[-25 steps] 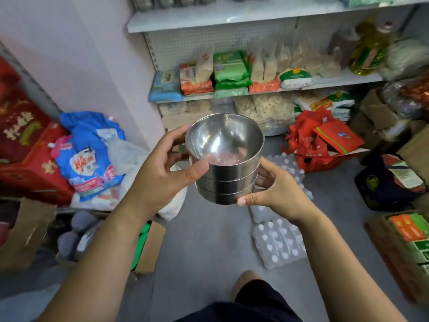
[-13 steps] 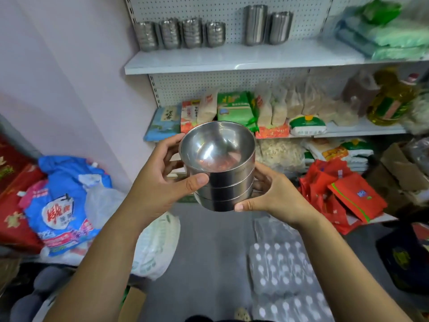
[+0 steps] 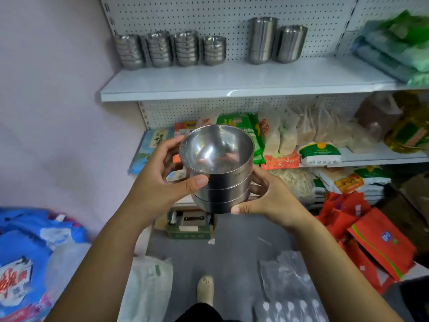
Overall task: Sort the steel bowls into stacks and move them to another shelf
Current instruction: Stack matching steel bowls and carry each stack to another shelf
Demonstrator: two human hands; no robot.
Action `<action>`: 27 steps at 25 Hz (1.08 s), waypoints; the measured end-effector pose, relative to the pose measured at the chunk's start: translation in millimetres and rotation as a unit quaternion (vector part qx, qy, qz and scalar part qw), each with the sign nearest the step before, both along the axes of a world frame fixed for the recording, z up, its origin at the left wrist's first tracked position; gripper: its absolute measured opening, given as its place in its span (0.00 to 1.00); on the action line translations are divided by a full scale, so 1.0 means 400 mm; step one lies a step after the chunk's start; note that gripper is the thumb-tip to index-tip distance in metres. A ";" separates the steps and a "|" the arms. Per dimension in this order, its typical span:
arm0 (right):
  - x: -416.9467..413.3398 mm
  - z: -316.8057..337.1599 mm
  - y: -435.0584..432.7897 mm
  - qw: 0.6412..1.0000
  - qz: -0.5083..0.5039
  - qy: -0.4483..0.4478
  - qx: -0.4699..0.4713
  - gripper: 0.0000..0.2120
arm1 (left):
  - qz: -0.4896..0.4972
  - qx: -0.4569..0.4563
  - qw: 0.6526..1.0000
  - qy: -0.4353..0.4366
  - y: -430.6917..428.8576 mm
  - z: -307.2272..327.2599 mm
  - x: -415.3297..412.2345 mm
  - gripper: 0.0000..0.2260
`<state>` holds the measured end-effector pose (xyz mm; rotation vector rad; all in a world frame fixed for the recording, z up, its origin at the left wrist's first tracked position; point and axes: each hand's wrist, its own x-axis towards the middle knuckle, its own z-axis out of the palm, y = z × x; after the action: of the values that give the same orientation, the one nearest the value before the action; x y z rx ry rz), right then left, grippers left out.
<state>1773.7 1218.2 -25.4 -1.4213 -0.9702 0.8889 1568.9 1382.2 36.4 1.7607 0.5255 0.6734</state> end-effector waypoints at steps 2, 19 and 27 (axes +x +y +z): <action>0.076 0.013 0.101 1.000 -0.028 -0.007 0.010 0.46 | -0.022 0.005 1.000 -0.001 0.120 0.026 0.090 0.42; 0.680 0.067 0.367 0.970 -0.231 -0.035 0.069 0.40 | -0.218 0.078 0.973 0.020 0.526 0.137 0.901 0.37; 1.101 0.103 0.339 0.946 -0.302 -0.081 0.084 0.41 | -0.239 0.100 0.966 -0.027 0.491 0.170 1.355 0.20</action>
<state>2214.3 1353.7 15.9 -1.5333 -0.6446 0.2319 2111.1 1578.7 104.4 1.9561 -0.0158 0.4400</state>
